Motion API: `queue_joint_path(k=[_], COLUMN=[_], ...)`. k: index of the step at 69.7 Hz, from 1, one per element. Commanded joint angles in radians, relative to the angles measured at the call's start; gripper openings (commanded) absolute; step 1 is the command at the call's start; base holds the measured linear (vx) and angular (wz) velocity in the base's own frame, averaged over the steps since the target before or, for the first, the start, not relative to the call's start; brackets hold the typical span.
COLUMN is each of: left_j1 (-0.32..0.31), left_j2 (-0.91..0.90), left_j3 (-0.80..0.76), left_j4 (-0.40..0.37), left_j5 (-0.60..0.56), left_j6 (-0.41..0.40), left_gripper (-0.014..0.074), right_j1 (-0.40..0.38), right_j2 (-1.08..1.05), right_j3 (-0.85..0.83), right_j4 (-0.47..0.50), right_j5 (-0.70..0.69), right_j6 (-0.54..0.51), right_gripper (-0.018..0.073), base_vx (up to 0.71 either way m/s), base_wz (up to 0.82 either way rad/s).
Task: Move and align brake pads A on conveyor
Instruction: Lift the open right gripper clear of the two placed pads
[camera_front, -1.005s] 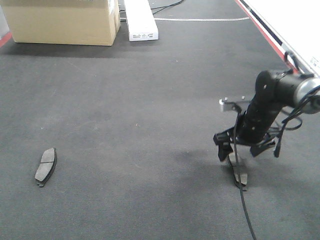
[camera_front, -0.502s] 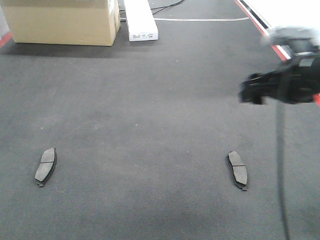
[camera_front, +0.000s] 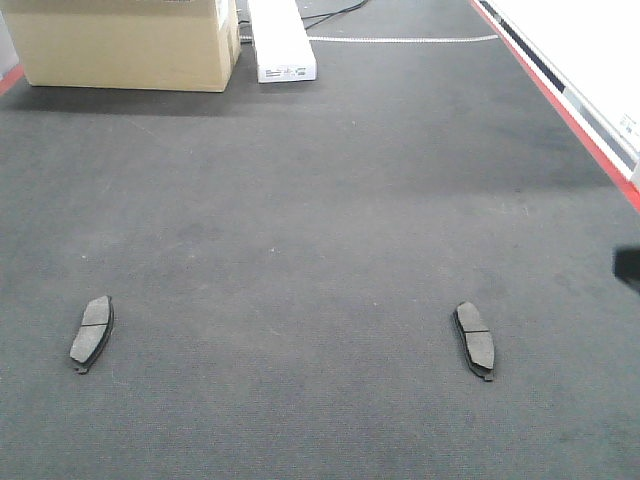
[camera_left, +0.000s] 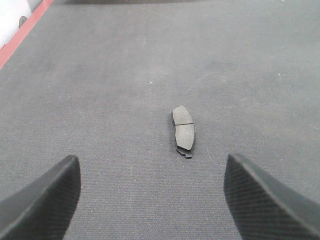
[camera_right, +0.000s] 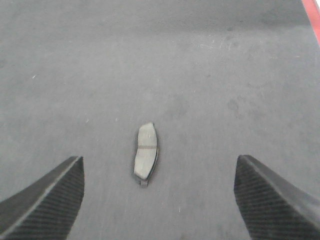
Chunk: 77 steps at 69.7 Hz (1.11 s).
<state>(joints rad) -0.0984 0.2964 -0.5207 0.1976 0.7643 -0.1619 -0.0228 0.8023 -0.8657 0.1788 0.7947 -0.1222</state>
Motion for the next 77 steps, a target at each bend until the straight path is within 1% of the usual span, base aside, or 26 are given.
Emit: queue_joint_path(k=[1,19,39,48,77], left_j1=[0.001,0.001,0.001,0.001,0.001], left_j2=[0.009,0.009,0.009,0.009,0.009], left_j3=[-0.024,-0.024,-0.024,-0.024,-0.024], left_j4=[0.010,0.010,0.010,0.010,0.010], left_j5=[-0.069,-0.069,-0.069,-0.069,-0.069], left_j6=[-0.002,-0.002,-0.002,-0.002,-0.002], left_gripper=[0.0554,0.0554,0.0554,0.0554,0.0554], right_j1=[-0.007,-0.007,-0.007,-0.007,-0.007], right_j2=[-0.072,-0.241,-0.409,-0.426,-0.426], right_j3=[0.024,0.187,0.244,0.244,0.244], right_j4=[0.000,-0.003,-0.008,-0.024,-0.024], right_j5=[-0.039,-0.043,-0.015,-0.014,-0.015], right_j6=[-0.008,-0.008,-0.008,-0.008,-0.008], right_gripper=[0.0578,0.0578,0.0578,0.0578,0.0578], base_vx=[0.00,0.00,0.00,0.00,0.00], base_wz=[0.00,0.00,0.00,0.00,0.00])
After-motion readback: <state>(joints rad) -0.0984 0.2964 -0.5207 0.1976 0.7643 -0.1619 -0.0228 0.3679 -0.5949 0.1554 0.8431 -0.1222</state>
